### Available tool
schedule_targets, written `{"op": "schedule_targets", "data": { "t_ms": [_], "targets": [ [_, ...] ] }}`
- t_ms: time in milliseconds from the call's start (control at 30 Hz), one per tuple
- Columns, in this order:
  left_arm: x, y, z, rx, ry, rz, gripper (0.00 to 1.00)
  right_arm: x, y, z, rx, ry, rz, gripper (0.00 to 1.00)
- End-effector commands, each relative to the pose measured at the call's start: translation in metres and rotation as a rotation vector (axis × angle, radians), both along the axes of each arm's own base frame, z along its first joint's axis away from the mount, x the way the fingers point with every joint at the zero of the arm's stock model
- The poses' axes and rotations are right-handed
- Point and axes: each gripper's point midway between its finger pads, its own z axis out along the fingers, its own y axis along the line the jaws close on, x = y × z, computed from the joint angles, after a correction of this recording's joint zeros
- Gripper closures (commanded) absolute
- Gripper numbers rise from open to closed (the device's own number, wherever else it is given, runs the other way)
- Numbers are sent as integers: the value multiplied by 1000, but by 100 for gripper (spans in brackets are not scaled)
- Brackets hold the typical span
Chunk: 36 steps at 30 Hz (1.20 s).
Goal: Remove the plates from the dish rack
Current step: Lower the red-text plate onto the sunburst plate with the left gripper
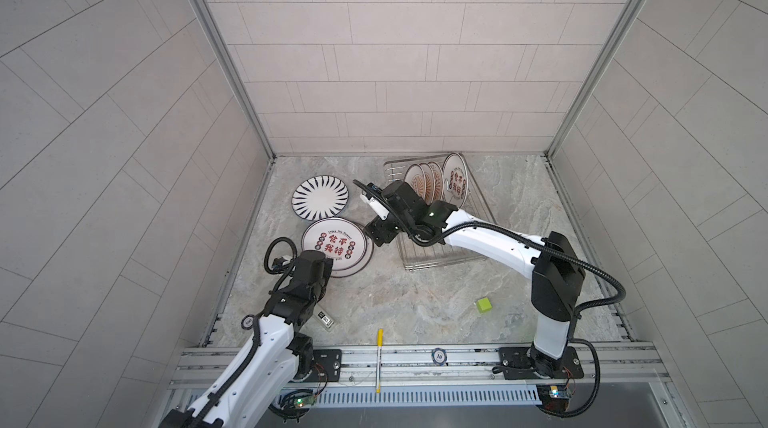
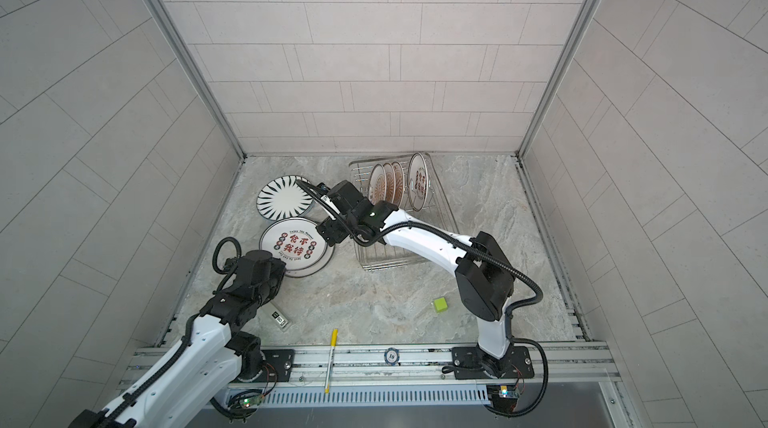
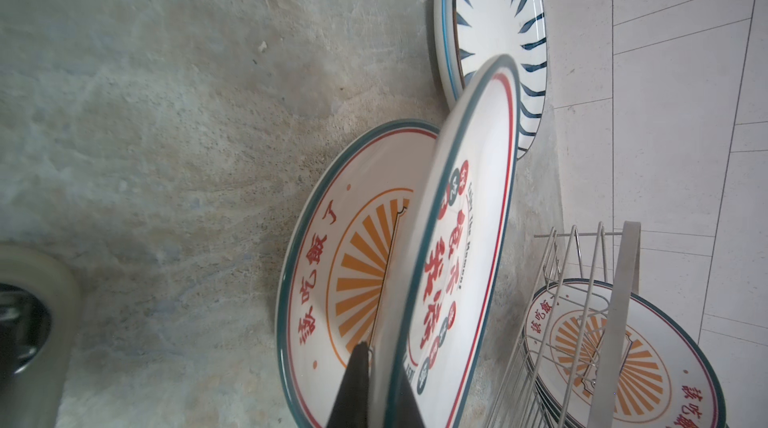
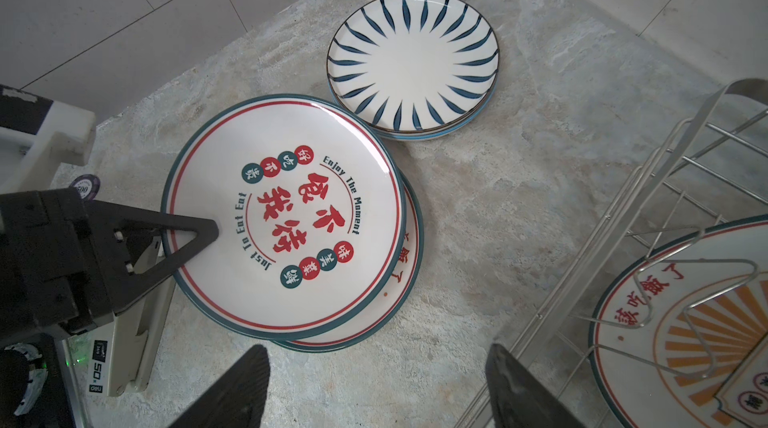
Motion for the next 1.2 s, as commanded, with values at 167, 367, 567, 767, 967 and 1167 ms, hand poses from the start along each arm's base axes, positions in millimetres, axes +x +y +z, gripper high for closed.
{"op": "schedule_targets", "data": {
  "t_ms": [167,367,567,767,967,1167],
  "targets": [
    [9,0,3,-30,-29,12,100,0,1,-1,-28,-11,11,17],
    [11,-3,-2,-37,-9,-1,100,-1,1,-3,-32,-10,19,17],
    [11,-4,-11,-33,17,-2,98,-2,0,-7,-48,-2,20,17],
    [11,-5,-19,-34,36,-10,95,-1,0,-11,-50,-6,15,17],
    [10,-4,-21,-20,42,-12,78,0,-1,-8,-49,-11,9,17],
    [11,-5,-20,-16,36,-23,74,1,-4,-11,-55,-11,-7,17]
  ]
}}
